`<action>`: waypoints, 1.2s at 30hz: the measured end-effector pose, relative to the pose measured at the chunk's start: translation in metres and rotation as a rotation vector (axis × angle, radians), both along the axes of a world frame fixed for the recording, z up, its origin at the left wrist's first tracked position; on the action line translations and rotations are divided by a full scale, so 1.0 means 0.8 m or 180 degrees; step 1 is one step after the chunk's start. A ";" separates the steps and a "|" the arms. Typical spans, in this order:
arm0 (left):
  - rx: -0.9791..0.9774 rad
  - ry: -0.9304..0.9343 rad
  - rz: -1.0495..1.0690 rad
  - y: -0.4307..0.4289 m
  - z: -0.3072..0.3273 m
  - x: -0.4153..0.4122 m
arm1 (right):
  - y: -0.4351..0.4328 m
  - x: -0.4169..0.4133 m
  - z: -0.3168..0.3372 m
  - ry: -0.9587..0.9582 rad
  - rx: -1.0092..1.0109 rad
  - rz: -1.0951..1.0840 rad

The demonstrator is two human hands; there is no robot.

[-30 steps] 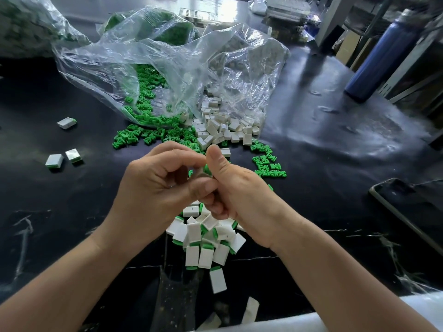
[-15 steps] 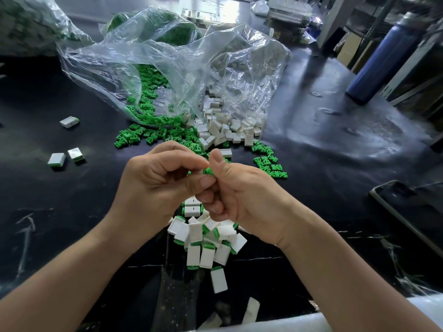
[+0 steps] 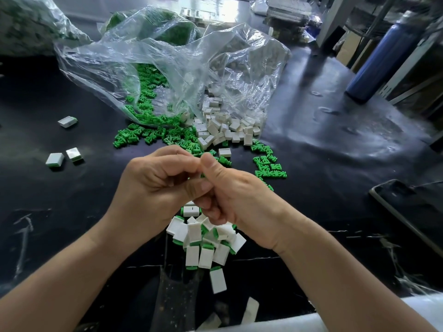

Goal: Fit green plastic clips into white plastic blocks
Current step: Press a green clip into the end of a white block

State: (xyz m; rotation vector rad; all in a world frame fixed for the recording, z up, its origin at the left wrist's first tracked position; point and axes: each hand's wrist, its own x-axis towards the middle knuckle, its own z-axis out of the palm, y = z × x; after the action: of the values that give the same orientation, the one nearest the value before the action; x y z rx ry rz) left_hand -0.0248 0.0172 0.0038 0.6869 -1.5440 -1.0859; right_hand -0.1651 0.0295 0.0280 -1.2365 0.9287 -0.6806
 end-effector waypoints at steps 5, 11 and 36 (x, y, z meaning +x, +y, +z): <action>0.0032 0.0071 0.0009 0.002 0.003 -0.001 | 0.001 0.002 0.000 -0.0153 0.0053 -0.0011; 0.0151 0.0187 -0.0022 0.004 0.007 -0.004 | -0.003 0.000 -0.001 -0.0259 0.0113 -0.0076; 0.1191 0.0082 0.0110 0.000 0.018 0.002 | -0.009 -0.007 0.000 0.0123 -0.0211 -0.0121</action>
State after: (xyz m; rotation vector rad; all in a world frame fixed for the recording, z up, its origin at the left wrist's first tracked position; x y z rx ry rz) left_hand -0.0229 0.0173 0.0186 0.9438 -1.3130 -1.3683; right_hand -0.1705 0.0225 0.0280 -1.2972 0.9702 -0.7248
